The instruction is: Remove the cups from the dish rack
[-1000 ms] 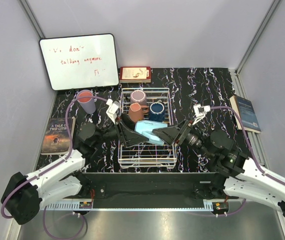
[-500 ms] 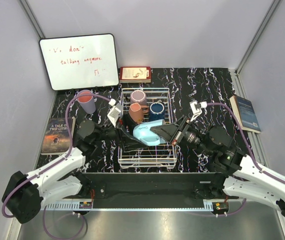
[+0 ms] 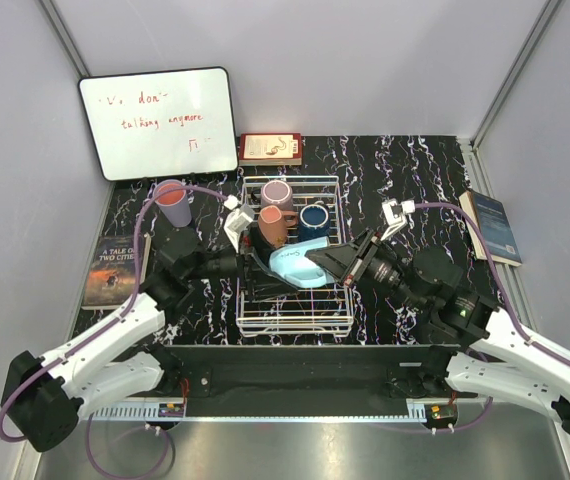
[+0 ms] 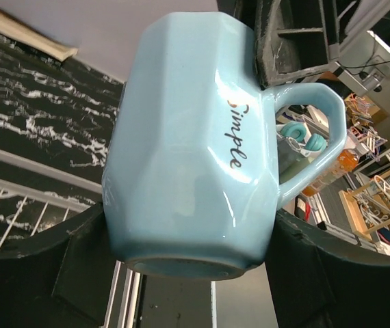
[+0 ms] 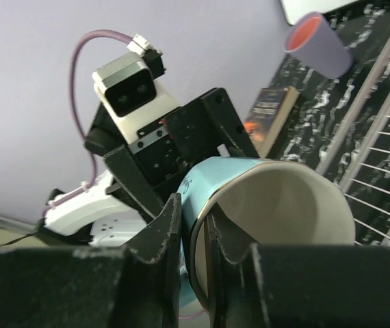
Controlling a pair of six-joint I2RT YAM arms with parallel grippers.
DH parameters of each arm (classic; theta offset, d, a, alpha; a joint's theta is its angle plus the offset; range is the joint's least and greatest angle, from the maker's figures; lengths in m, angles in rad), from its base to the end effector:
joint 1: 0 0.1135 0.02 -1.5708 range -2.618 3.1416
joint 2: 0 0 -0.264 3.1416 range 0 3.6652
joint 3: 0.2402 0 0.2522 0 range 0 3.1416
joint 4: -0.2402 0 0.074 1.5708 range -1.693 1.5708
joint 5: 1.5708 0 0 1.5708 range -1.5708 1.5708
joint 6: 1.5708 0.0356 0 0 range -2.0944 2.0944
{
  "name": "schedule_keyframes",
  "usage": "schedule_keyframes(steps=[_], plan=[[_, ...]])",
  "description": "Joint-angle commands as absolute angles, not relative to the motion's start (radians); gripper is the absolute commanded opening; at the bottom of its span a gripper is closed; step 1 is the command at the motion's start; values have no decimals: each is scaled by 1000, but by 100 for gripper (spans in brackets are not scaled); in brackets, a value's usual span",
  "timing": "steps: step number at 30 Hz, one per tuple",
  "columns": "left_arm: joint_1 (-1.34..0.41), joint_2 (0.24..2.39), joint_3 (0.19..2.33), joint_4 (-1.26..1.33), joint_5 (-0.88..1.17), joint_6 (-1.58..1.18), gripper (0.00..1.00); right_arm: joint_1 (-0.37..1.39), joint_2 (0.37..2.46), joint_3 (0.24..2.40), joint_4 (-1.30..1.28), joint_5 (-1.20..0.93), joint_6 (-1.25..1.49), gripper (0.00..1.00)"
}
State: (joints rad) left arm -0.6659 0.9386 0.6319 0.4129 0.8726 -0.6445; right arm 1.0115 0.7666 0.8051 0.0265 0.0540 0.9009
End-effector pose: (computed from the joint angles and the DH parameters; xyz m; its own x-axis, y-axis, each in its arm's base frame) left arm 0.1498 -0.1524 0.3200 -0.5318 -0.0733 -0.8437 0.8464 -0.0114 -0.5325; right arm 0.0980 0.1529 0.3731 -0.6197 0.4853 -0.6168 -0.5348 0.3142 0.7844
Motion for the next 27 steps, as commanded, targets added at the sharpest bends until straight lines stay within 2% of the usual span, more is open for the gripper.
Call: schedule_keyframes(steps=[1, 8, 13, 17, 22, 27], plan=[[-693, 945, 692, 341, 617, -692, 48, 1039, 839, 836, -139, 74, 764, 0], [-693, 960, 721, 255, 552, -667, 52, 1039, 867, 848, -141, 51, 746, 0], [-693, 971, 726, 222, 525, -669, 71, 1039, 851, 853, -155, 66, 730, 0], [-692, 974, 726, 223, 515, -672, 77, 1039, 844, 862, -173, 84, 710, 0], [-690, 977, 730, 172, 476, -666, 78, 1039, 848, 885, -225, 158, 706, 0], [-686, 983, 744, 72, 341, -663, 78, 1039, 847, 911, -296, 235, 687, 0]])
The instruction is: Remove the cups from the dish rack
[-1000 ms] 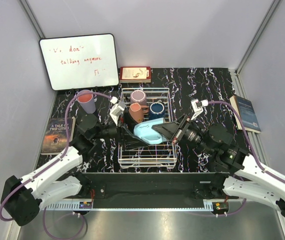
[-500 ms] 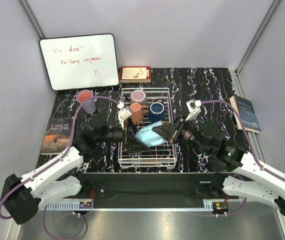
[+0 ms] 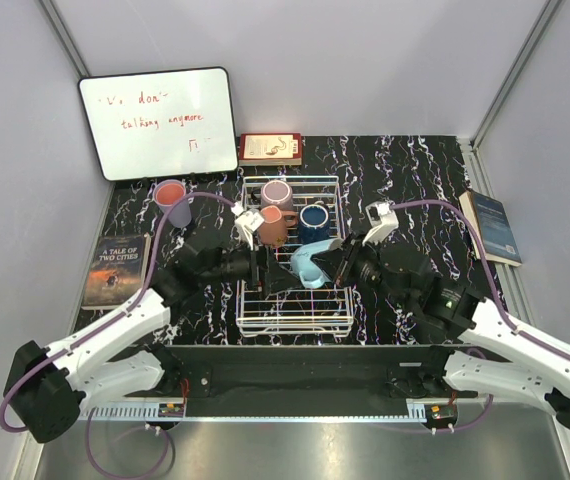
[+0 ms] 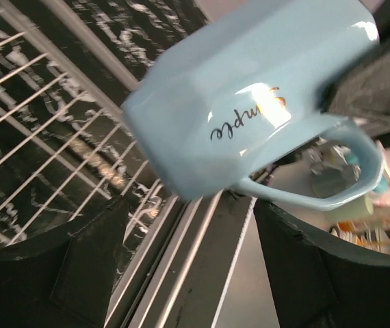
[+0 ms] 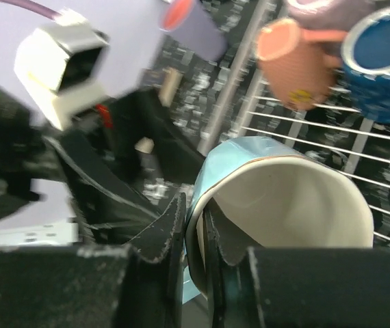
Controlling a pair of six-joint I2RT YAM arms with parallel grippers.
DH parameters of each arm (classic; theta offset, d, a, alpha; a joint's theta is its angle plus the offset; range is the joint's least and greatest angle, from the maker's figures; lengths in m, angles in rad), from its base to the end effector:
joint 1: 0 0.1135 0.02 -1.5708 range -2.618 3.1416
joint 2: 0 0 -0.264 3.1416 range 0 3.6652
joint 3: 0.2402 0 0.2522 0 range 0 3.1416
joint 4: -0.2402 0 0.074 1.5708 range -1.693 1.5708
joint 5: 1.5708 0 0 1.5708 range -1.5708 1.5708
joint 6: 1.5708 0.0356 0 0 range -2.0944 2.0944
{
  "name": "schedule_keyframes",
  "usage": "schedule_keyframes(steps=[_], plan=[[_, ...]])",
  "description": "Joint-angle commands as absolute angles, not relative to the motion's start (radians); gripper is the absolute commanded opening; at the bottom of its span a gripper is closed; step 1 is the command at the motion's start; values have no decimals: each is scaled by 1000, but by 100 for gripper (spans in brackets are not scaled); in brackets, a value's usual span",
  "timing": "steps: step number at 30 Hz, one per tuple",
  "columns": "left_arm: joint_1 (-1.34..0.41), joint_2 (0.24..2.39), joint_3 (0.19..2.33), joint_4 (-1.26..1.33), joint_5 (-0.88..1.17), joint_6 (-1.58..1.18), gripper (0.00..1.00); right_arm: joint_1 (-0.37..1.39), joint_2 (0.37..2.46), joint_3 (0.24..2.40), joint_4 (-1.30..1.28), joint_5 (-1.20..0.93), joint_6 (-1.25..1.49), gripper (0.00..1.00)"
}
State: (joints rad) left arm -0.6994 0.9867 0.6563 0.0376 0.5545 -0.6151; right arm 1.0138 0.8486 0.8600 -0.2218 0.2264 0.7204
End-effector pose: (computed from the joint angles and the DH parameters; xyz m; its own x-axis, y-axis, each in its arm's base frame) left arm 0.1604 -0.1595 0.2809 -0.7188 -0.0364 -0.6943 0.6346 0.3735 -0.6766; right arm 0.1104 0.1622 0.3517 -0.5521 0.3295 -0.7659 -0.4616 0.6441 0.6099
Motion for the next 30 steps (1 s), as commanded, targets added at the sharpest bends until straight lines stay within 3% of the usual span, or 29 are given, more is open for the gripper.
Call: schedule_keyframes(steps=[1, 12, 15, 21, 30], plan=[[-684, 986, 742, 60, 321, -666, 78, 1039, 847, 914, -299, 251, 686, 0], [-684, 1020, 749, 5, 278, -689, 77, 1039, 883, 962, -380, 418, 620, 0], [-684, 1014, 764, -46, 242, -689, 76, 1039, 923, 1038, -445, 599, 560, 0], [-684, 988, 811, -176, 166, -669, 75, 987, 1124, 1300, -593, 755, 437, 0], [-684, 899, 831, -313, 91, -643, 75, 448, 1386, 1463, -643, 464, 503, 0]])
